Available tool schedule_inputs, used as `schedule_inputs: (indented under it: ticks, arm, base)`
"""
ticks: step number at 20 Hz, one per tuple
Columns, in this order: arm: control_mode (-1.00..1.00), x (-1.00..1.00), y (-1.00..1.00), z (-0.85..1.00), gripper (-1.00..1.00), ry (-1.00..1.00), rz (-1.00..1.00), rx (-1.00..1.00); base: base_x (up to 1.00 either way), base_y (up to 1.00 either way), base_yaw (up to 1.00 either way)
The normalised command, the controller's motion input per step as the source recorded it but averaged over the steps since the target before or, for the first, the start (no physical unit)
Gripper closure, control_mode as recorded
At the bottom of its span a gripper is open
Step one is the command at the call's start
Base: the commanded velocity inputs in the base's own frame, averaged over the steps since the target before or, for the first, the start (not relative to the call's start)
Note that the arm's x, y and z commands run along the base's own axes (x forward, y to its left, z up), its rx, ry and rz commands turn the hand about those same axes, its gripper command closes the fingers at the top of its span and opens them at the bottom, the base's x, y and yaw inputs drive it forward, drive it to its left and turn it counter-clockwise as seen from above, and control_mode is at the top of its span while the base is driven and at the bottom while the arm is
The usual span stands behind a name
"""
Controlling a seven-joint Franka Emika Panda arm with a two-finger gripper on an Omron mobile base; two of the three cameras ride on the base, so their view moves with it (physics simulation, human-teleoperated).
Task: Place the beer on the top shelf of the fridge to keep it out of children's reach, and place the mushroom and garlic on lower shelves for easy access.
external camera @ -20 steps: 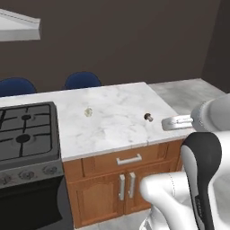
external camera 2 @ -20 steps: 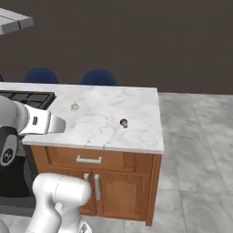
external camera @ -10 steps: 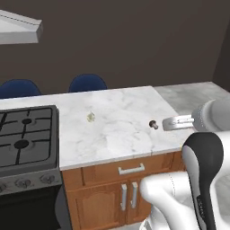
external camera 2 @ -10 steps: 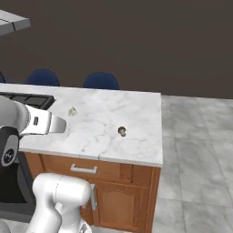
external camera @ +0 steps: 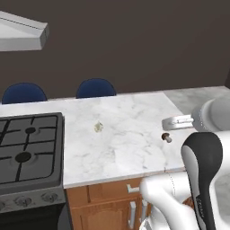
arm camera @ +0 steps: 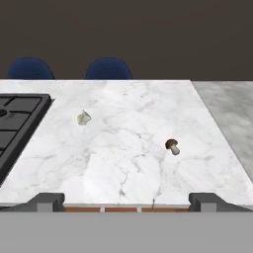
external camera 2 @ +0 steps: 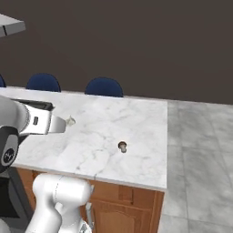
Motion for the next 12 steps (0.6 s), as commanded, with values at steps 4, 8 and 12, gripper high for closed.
schedule_inputs:
  ticks: [4, 8, 12]
  arm:
    - [1.0, 0.0, 0.0, 0.0, -1.0, 0.0, 0.0, 0.0]
    - [-1.0, 0.0, -0.04, -0.08, -1.0, 0.0, 0.0, 0.0]
    - [-1.0, 0.02, -0.45, -0.36, -1.0, 0.04, 0.0, 0.0]
  base:
    - [0.42, 0.0, 0.11]
    - [0.12, -0.01, 0.06]
    - [0.0, 0.0, 0.0]
